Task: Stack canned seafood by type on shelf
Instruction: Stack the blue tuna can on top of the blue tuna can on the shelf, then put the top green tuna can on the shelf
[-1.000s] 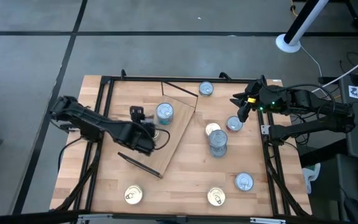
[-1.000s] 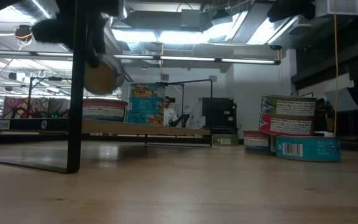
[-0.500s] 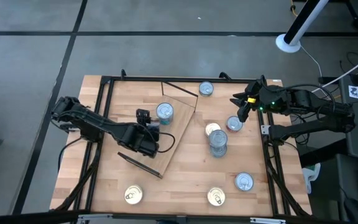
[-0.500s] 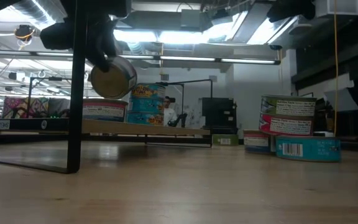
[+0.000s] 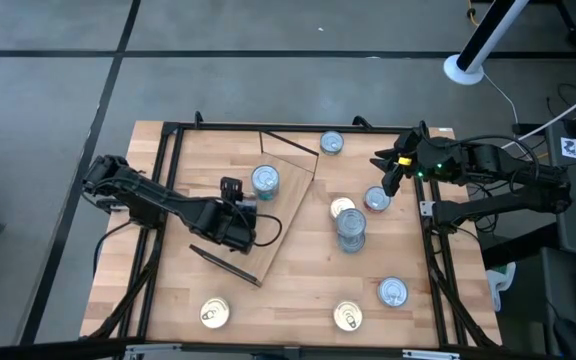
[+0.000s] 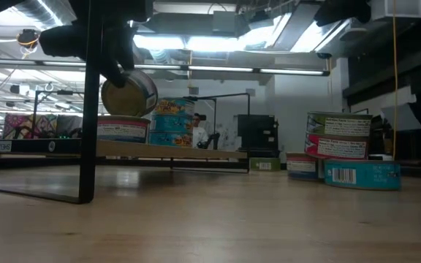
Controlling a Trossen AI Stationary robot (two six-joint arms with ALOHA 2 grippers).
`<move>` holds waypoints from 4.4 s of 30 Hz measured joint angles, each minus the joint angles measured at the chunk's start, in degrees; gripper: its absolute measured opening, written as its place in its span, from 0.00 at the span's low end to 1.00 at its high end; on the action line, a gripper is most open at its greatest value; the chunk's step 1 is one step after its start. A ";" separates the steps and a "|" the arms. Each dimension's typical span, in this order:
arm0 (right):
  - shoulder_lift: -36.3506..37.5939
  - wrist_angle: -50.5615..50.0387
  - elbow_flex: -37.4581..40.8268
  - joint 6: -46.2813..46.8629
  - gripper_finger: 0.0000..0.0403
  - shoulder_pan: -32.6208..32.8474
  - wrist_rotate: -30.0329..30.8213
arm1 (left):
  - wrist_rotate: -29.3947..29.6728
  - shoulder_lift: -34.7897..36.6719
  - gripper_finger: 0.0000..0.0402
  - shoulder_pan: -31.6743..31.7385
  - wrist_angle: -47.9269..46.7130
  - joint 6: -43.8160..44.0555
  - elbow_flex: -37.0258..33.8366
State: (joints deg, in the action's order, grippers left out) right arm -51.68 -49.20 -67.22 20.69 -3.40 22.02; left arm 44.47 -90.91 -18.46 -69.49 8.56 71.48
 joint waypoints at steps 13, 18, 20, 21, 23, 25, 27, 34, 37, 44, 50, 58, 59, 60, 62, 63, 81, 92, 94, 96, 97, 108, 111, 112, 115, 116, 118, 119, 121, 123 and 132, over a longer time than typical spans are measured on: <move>0.00 -0.43 0.00 0.00 0.28 0.00 0.00 | -2.21 0.00 0.51 0.00 2.02 -7.27 -0.02; 0.00 -0.43 0.00 0.00 0.28 0.00 -0.46 | -2.32 0.00 0.51 -0.15 3.04 -9.26 -0.02; 0.00 -0.42 0.01 0.00 0.28 0.00 -0.59 | -2.38 0.00 0.51 -0.38 2.95 -10.27 -0.02; 0.00 -0.17 0.25 0.00 0.28 0.03 -0.59 | -2.38 0.00 0.51 -0.50 3.01 -10.42 -0.02; 0.06 0.83 1.58 0.00 0.28 0.07 -1.39 | -2.25 0.00 0.51 -0.68 3.12 -9.81 -0.02; -0.01 2.90 3.57 -0.01 0.28 0.07 -3.51 | -2.19 0.00 0.51 -0.70 3.11 -8.42 -0.02; -0.12 5.58 6.05 0.00 0.28 0.07 -5.62 | -2.16 0.00 0.51 -0.70 3.13 -7.07 -0.02; -1.34 15.04 13.88 -1.87 0.28 0.07 -12.04 | 0.20 -0.02 0.51 -0.70 2.72 -6.99 -0.02; -2.19 17.36 15.79 -2.10 0.28 0.07 -13.01 | 0.78 -0.02 0.51 -0.48 2.67 -7.04 -0.02; -4.18 19.44 17.24 -2.14 0.28 0.04 -13.09 | 2.29 0.03 0.51 -0.37 2.99 -9.17 -3.20; -5.33 19.65 17.29 -2.15 0.28 0.04 -13.10 | 5.47 0.06 0.51 -1.14 3.26 -10.06 -4.94; -5.62 19.64 17.29 -3.19 0.28 0.04 -13.09 | 5.49 0.03 0.51 -2.24 4.48 -10.15 -4.96; -5.62 19.63 17.29 -3.19 0.28 0.04 -13.09 | 5.48 0.02 0.51 -2.30 4.77 -10.13 -4.96; -5.62 19.61 17.29 -3.19 0.28 0.04 -13.09 | 5.46 0.02 0.51 -2.36 4.83 -10.09 -4.96; -5.62 19.61 17.29 -3.19 0.28 0.04 -13.09 | 5.42 0.02 0.52 -2.38 4.83 -10.00 -4.96; -5.62 19.61 17.29 -3.19 0.28 0.04 -13.09 | 5.38 0.02 0.53 -2.38 4.83 -10.04 -4.96; -5.60 19.57 17.29 -3.19 0.28 0.00 -13.09 | -2.03 -0.11 0.64 -2.14 6.46 -6.75 -5.05; -5.60 19.55 17.29 -3.19 0.28 0.00 -13.09 | -6.19 -0.09 0.64 -1.73 7.32 -5.80 -5.05; -5.60 19.51 17.29 -3.19 0.28 0.00 -13.09 | -6.55 -0.09 0.64 -1.39 7.30 -5.64 -5.05; -5.60 19.50 17.29 -3.19 0.28 0.00 -13.10 | -6.59 -0.09 0.64 -1.25 7.30 -5.64 -5.05; -5.60 19.48 17.29 -3.19 0.28 0.02 -13.10 | -6.60 -0.08 0.64 -1.25 7.30 -5.64 -5.05; -5.60 19.47 17.25 -3.19 0.28 0.07 -13.13 | -6.69 2.85 0.64 -1.27 7.65 -5.33 -5.03; -5.60 19.46 17.25 -3.19 0.28 0.07 -13.14 | -6.64 4.45 0.64 -1.27 7.87 -5.28 -5.02; -5.60 19.46 17.25 -3.19 0.28 0.07 -13.14 | -6.64 5.07 0.64 -1.27 8.16 -5.29 -5.01; -5.60 19.46 17.25 -3.18 0.28 0.07 -13.14 | -6.62 6.92 0.64 -1.27 9.68 -4.44 -5.01; -5.60 19.46 17.25 -3.19 0.28 0.07 -13.13 | -6.60 7.54 0.64 -1.27 9.92 -3.67 -5.01; -5.60 19.47 17.25 -3.17 0.28 0.05 -13.13 | -6.62 8.91 0.64 -1.26 10.21 -2.25 -5.01; -5.60 19.46 17.25 -3.19 0.28 0.04 -13.11 | -6.63 9.66 0.64 -1.17 10.20 -1.45 -5.01; -5.60 19.48 17.25 -3.19 0.28 0.04 -12.89 | -6.60 11.16 0.64 -0.80 10.19 0.81 -5.01; -5.60 19.48 17.25 -3.19 0.28 0.04 -11.83 | -6.64 12.80 0.64 0.04 10.19 3.21 -5.01; -5.60 19.53 17.25 -3.22 0.28 0.00 -2.02 | -8.61 23.40 0.64 8.31 10.14 5.64 -4.98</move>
State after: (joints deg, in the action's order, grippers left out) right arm -57.28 -29.67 -49.98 17.47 -3.40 20.00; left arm 35.86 -67.51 -10.15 -59.35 14.20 66.50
